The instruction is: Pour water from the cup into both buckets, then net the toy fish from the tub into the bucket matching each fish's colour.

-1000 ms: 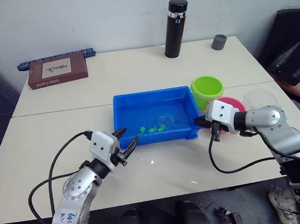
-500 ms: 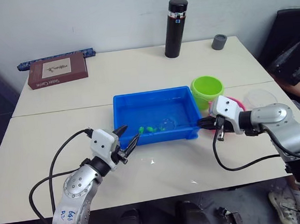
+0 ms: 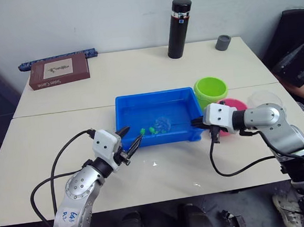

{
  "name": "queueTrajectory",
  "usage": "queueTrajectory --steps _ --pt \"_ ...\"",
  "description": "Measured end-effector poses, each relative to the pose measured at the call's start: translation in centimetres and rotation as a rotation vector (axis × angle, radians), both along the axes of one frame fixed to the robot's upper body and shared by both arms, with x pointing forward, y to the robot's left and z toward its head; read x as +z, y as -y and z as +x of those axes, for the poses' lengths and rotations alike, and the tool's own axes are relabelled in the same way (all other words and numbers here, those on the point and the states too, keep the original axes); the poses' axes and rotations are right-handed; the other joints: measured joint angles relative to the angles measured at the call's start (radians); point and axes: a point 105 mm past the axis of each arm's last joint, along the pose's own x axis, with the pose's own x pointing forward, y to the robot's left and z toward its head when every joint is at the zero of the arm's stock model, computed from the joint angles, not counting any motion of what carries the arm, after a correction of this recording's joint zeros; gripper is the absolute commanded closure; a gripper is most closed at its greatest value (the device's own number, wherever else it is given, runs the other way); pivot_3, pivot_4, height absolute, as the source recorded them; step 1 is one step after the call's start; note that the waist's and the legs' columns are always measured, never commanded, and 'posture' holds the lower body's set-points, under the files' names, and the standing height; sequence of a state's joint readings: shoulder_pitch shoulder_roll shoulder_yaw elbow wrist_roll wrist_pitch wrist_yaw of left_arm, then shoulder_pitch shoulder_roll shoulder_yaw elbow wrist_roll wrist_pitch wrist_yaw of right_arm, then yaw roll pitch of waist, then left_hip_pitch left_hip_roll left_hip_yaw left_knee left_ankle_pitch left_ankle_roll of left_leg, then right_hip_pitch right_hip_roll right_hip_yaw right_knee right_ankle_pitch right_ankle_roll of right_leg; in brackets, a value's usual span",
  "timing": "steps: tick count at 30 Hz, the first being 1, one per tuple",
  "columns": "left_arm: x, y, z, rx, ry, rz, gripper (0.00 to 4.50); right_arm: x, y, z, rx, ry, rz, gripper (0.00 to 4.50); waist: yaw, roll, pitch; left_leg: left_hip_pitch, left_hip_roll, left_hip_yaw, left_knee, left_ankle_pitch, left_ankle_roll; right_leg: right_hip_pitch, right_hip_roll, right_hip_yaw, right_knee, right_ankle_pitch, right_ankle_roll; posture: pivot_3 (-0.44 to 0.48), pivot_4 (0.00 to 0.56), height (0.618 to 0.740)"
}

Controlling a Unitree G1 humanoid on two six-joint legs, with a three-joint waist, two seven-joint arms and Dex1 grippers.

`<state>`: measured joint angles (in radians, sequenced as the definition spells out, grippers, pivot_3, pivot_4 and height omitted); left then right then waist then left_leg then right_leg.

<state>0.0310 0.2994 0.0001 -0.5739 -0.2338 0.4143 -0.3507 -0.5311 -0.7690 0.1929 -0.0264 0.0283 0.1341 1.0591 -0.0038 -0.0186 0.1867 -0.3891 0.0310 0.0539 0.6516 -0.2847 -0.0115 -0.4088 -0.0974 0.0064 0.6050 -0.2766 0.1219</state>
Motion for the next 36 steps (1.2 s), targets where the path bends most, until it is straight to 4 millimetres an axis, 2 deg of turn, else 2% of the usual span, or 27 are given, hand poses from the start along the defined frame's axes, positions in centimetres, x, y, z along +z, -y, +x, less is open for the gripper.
queueTrajectory --steps 10,15,29,36 --pt "0.0 0.2 0.0 0.001 -0.001 -0.008 1.83 -0.6 -0.2 -0.4 0.013 -0.044 -0.004 4.50 0.000 0.000 0.000 0.000 0.000 0.000 0.000 0.000 0.000 0.000 0.000 0.000 0.000 0.000 0.000 0.000 0.150 0.740" --pt "0.0 0.2 0.0 0.001 -0.002 -0.008 1.83 -1.1 0.3 -0.6 -0.018 -0.138 0.017 4.50 0.000 0.000 0.000 0.000 0.000 0.000 0.000 0.000 0.000 0.000 0.000 0.000 0.000 0.000 0.000 0.000 0.150 0.740" --pt "0.1 0.3 0.1 -0.004 0.004 -0.008 1.83 0.5 0.6 -0.3 -0.169 -0.400 0.225 4.50 0.000 0.000 0.000 0.000 0.000 -0.001 0.000 0.000 0.000 0.000 -0.001 0.000 0.000 0.000 0.000 0.000 0.150 0.740" --pt "0.0 0.3 0.1 -0.010 0.002 -0.006 1.83 1.7 0.4 -0.3 -0.192 -0.440 0.295 4.50 0.000 0.000 0.000 0.000 0.000 -0.001 0.000 0.000 0.000 0.000 -0.001 0.000 0.000 0.000 0.000 0.000 0.150 0.740"
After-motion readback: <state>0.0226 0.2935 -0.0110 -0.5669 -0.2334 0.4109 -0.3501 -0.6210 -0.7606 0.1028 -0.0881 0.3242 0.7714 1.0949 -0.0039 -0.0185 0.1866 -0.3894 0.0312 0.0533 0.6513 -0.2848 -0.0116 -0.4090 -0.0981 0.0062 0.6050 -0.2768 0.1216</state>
